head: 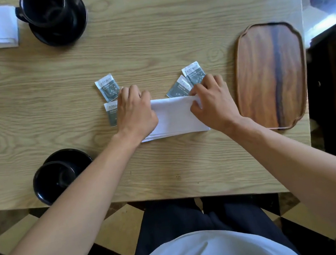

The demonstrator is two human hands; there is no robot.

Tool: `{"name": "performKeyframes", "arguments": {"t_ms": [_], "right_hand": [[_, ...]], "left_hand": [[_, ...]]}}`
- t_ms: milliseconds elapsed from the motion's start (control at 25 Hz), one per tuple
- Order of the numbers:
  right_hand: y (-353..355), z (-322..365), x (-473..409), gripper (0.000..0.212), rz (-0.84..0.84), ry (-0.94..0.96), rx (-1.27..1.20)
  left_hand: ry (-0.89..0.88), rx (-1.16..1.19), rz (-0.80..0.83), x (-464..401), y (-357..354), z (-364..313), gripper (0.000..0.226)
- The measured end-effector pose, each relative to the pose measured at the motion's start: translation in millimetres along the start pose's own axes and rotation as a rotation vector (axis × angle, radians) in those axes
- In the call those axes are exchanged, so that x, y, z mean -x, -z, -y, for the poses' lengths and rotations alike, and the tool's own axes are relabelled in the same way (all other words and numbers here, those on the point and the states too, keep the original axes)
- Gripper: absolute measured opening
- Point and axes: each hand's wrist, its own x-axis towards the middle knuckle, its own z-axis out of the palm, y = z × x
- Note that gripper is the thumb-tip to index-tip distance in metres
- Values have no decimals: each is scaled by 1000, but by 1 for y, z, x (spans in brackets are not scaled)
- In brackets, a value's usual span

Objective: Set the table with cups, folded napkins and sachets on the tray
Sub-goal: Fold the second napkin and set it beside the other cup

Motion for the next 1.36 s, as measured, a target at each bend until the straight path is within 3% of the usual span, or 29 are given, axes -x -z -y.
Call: {"name": "performKeyframes", "arguments": {"t_ms": [200, 360, 480, 600, 680, 760, 840, 920, 1000, 1120, 1280, 1360], "right_hand": [[18, -10, 19, 10, 83, -9, -423], [24, -15, 51, 19, 120, -224, -640], [14, -9, 84, 18, 99, -454, -1039], [-2, -1, 120, 17, 156, -677, -1326], [-10, 5, 142, 17, 235, -781, -1299], [-12, 5, 153, 14, 284, -731, -911], [-8, -2, 153, 29, 291, -610, -362], [-2, -10, 140, 34, 227, -528, -136], [5, -14, 121, 23, 153, -478, -204], [10, -6, 82, 24, 66, -480, -384], [14, 7, 36, 24, 130, -559, -553], [13, 7, 29, 17, 223, -582, -614]], "left_hand": [[61, 283, 93, -1, 19, 7, 2], [111, 576, 255, -5, 51, 11, 6], [83, 763, 206, -27, 71, -5, 19], [-12, 776, 320, -53, 66, -37, 24], [-120, 555, 463, -59, 50, -60, 36], [-189, 367, 456, -56, 33, -72, 48], [-123, 412, 225, -45, 24, -69, 45], [115, 545, -54, -26, 19, -57, 33], [409, 632, -118, 4, 9, -44, 22], [718, 800, 49, 40, -3, -40, 28], [888, 1163, 115, 38, -8, -50, 61], [872, 1148, 142, 33, -10, -54, 53]]}}
